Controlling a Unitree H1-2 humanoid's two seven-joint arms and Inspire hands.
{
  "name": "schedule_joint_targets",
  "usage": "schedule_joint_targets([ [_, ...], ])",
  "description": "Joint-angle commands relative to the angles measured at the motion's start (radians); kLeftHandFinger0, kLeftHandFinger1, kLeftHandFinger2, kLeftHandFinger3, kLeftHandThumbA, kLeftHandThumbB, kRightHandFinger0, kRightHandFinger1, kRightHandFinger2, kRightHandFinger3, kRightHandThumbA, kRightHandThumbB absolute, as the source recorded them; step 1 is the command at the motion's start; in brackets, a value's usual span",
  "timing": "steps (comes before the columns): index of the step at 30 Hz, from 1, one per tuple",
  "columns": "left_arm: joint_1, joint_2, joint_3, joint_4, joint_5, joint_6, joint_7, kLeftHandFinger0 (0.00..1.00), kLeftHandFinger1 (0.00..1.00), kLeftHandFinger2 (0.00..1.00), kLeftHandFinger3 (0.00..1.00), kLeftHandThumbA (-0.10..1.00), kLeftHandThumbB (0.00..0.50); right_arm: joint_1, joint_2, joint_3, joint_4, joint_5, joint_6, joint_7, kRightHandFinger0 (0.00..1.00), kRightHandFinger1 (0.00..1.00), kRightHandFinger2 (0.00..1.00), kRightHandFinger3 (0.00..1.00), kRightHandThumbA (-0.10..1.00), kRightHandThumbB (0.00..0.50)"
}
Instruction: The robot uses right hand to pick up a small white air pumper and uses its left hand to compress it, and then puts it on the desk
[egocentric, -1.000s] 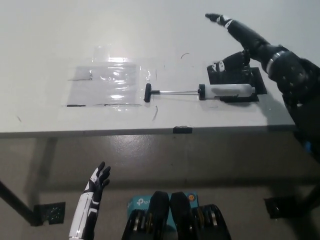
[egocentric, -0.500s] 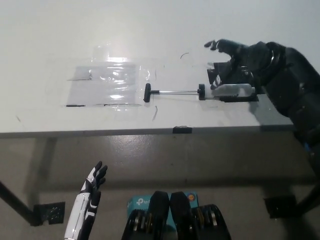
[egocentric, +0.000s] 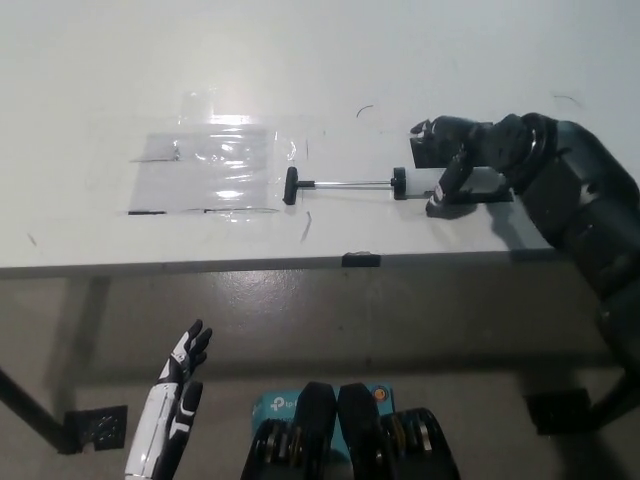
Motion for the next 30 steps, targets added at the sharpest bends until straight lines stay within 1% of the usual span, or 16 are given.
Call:
schedule_joint_targets([
  [1,0.004,0.006,0.008,-0.040,0.020,-0.019,0.029,1.00,1.00,1.00,1.00,1.00,0.113,-0.052,0.014,0.012,0.015,-0.028,-0.049,-0.006,1.00,1.00,1.00,1.00,1.00,0.376],
  [11,-0.010,0.008,0.019,-0.030,0.020,-0.033,0.030,1.00,1.00,1.00,1.00,1.00,0.103,-0.045,0.014,0.016,0.029,-0.048,-0.053,-0.010,1.00,1.00,1.00,1.00,1.00,0.393],
  [15,-0.008,0.008,0.022,-0.040,0.017,-0.025,0.025,1.00,1.00,1.00,1.00,1.00,0.101,-0.044,0.017,0.027,0.040,-0.063,-0.041,-0.012,1.00,1.00,1.00,1.00,0.79,0.316],
  [16,-0.008,0.009,0.023,-0.040,0.020,-0.027,0.026,1.00,1.00,1.00,1.00,1.00,0.101,-0.045,0.023,0.041,0.045,-0.081,-0.013,-0.040,1.00,1.00,1.00,1.00,0.51,0.259],
  [17,-0.009,0.009,0.024,-0.041,0.022,-0.026,0.026,1.00,1.00,1.00,1.00,1.00,0.104,-0.042,0.025,0.072,0.043,-0.117,-0.002,-0.085,0.67,0.78,0.82,0.71,-0.02,0.216],
  [18,-0.010,0.013,0.026,-0.044,0.022,-0.026,0.026,1.00,1.00,1.00,1.00,1.00,0.101,-0.038,0.027,0.099,0.040,-0.143,-0.005,-0.119,0.32,0.50,0.58,0.49,-0.10,0.194],
  [19,-0.010,0.014,0.027,-0.047,0.012,-0.022,0.022,1.00,1.00,1.00,1.00,1.00,0.100,-0.037,0.031,0.142,0.040,-0.186,0.014,-0.158,0.04,0.29,0.46,0.53,-0.10,0.165],
  [20,-0.011,0.014,0.028,-0.047,0.006,-0.024,0.020,1.00,1.00,1.00,1.00,1.00,0.099,-0.038,0.032,0.150,0.040,-0.188,0.020,-0.162,0.00,0.31,0.60,0.64,-0.10,0.158],
  [21,-0.011,0.013,0.029,-0.046,-0.008,-0.026,0.018,1.00,1.00,1.00,1.00,1.00,0.097,-0.037,0.032,0.163,0.039,-0.192,0.027,-0.171,0.04,0.41,0.71,0.64,-0.10,0.150],
  [22,-0.011,0.012,0.030,-0.046,-0.015,-0.026,0.017,1.00,1.00,1.00,1.00,1.00,0.097,-0.035,0.031,0.169,0.038,-0.191,0.023,-0.180,0.07,0.45,0.73,0.64,-0.10,0.150],
  [23,-0.011,0.012,0.031,-0.046,-0.018,-0.024,0.017,1.00,1.00,1.00,1.00,1.00,0.099,-0.035,0.031,0.172,0.038,-0.190,0.032,-0.186,0.31,0.60,0.77,0.69,-0.10,0.159],
  [25,-0.021,0.016,0.033,-0.048,-0.018,-0.023,0.016,1.00,1.00,1.00,1.00,1.00,0.093,-0.035,0.025,0.170,0.037,-0.185,0.035,-0.193,0.40,0.60,0.65,0.60,-0.10,0.153],
  [26,-0.022,0.016,0.034,-0.047,-0.026,-0.023,0.015,1.00,1.00,1.00,1.00,1.00,0.095,-0.034,0.023,0.169,0.036,-0.184,0.033,-0.198,0.42,0.59,0.63,0.59,-0.10,0.154],
  [27,-0.022,0.014,0.036,-0.050,-0.042,-0.016,0.011,1.00,1.00,1.00,1.00,1.00,0.104,-0.030,0.021,0.161,0.035,-0.178,0.029,-0.208,0.38,0.52,0.54,0.58,-0.10,0.166],
  [28,-0.021,0.015,0.036,-0.051,-0.045,-0.015,0.010,1.00,1.00,1.00,1.00,1.00,0.104,-0.027,0.019,0.155,0.034,-0.174,0.027,-0.212,0.35,0.50,0.52,0.57,-0.10,0.167],
  [30,-0.025,0.014,0.039,-0.051,-0.079,-0.010,0.002,1.00,1.00,1.00,1.00,1.00,0.104,-0.022,0.013,0.144,0.030,-0.167,0.012,-0.225,0.24,0.40,0.43,0.45,-0.10,0.163],
])
